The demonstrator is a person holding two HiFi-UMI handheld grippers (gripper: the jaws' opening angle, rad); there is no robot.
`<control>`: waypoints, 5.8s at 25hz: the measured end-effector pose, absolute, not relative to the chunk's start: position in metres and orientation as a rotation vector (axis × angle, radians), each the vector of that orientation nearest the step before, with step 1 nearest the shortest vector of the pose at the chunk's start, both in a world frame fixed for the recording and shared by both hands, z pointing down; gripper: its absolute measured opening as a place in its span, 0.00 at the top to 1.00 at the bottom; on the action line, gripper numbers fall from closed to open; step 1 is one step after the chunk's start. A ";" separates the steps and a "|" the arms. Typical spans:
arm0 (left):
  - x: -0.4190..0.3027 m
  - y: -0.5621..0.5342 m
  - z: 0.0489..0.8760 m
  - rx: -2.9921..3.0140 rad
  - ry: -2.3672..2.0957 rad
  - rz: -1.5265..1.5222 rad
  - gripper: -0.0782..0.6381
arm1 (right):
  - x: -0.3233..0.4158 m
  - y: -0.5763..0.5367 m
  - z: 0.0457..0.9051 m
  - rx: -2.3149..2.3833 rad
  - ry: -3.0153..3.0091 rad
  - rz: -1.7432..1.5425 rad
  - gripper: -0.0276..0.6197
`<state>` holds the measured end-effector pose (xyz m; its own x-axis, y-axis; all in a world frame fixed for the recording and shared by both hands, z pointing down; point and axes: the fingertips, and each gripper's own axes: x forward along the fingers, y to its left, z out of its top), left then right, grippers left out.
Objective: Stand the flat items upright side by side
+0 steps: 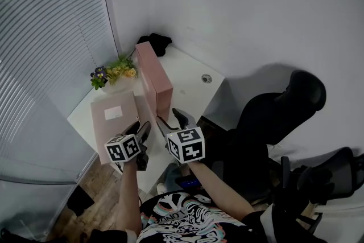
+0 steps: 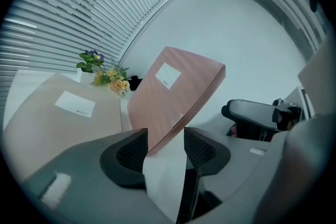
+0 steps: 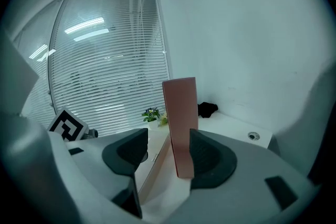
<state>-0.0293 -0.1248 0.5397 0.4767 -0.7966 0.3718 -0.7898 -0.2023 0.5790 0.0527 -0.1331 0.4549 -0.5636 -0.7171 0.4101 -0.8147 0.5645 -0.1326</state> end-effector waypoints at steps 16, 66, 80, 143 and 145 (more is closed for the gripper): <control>-0.102 -0.079 0.567 1.852 -1.475 0.027 0.61 | -0.003 -0.091 0.508 0.981 -2.487 0.558 0.59; -0.248 -0.071 0.648 1.740 -1.518 0.471 0.57 | -0.063 -0.127 0.658 0.969 -2.199 1.206 0.44; -0.254 -0.071 0.654 1.794 -1.436 0.366 0.57 | -0.064 -0.113 0.652 0.946 -2.205 1.366 0.51; -0.220 -0.088 0.638 1.996 -1.501 0.652 0.59 | -0.060 -0.102 0.673 0.933 -2.281 1.560 0.41; -0.223 -0.086 0.638 1.990 -1.507 0.630 0.59 | -0.065 -0.102 0.668 0.922 -2.288 1.597 0.36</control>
